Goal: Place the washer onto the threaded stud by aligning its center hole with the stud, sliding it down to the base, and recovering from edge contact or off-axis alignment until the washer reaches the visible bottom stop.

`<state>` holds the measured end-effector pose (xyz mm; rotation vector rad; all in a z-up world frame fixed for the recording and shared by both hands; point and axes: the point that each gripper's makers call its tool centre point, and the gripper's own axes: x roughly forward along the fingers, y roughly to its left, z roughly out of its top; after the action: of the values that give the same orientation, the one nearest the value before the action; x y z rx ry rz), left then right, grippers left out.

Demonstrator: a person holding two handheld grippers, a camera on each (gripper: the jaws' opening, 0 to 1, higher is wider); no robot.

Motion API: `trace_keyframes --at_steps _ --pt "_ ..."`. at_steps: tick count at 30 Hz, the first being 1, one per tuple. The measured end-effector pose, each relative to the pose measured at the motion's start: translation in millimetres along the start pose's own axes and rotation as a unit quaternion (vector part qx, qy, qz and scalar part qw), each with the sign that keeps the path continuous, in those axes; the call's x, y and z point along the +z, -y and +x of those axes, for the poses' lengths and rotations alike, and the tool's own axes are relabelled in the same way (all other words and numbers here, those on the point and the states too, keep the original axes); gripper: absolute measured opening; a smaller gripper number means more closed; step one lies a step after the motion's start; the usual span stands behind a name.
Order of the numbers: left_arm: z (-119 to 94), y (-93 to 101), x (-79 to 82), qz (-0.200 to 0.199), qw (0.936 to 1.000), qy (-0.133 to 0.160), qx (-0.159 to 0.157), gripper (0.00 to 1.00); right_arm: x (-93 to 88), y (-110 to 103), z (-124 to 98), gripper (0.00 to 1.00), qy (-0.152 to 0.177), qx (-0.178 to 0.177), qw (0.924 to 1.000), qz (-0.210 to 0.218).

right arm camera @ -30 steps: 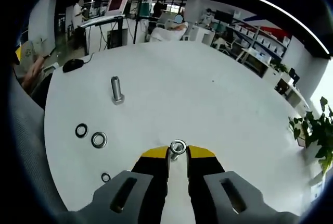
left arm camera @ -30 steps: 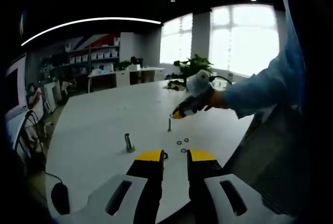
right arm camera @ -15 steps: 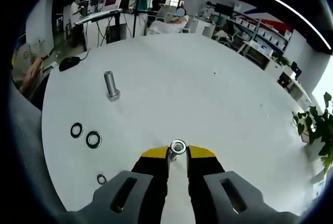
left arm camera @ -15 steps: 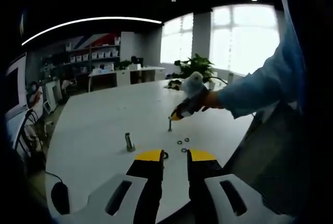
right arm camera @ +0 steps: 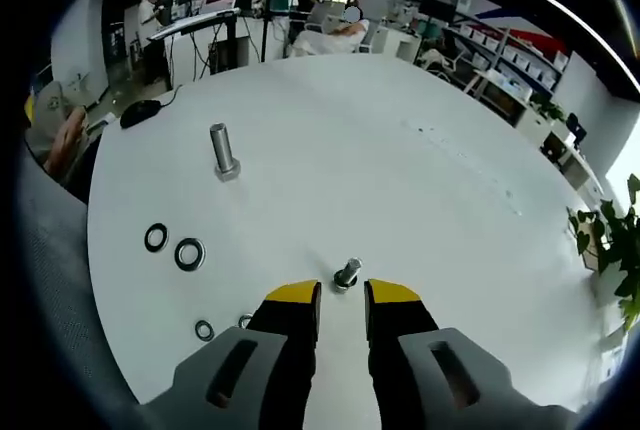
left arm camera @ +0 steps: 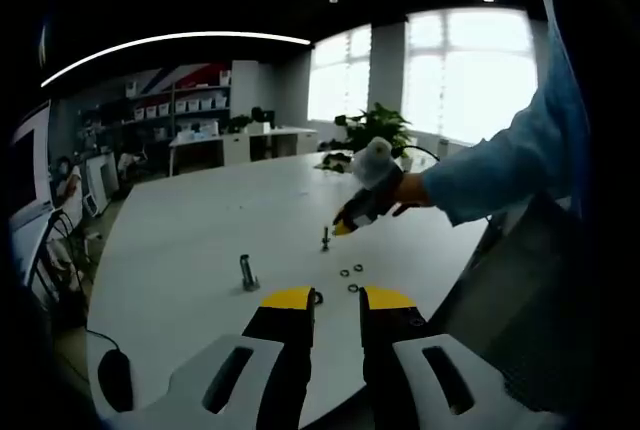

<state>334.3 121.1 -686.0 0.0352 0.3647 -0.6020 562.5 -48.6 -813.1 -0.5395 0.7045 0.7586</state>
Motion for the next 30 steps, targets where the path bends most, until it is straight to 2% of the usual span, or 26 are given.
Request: trace_keyframes --at_steps 15,30 --pt "-0.5 0.3 0.5 0.001 1.0 0.0 0.0 0.16 -24.5 -5.2 -17.0 0.19 -0.001 -0.006 0.9994 0.033" --pt "-0.7 -0.3 0.1 0.001 1.0 0.0 0.002 0.16 -40.7 -26.8 -12.1 0.19 -0.008 0.02 0.9983 0.054"
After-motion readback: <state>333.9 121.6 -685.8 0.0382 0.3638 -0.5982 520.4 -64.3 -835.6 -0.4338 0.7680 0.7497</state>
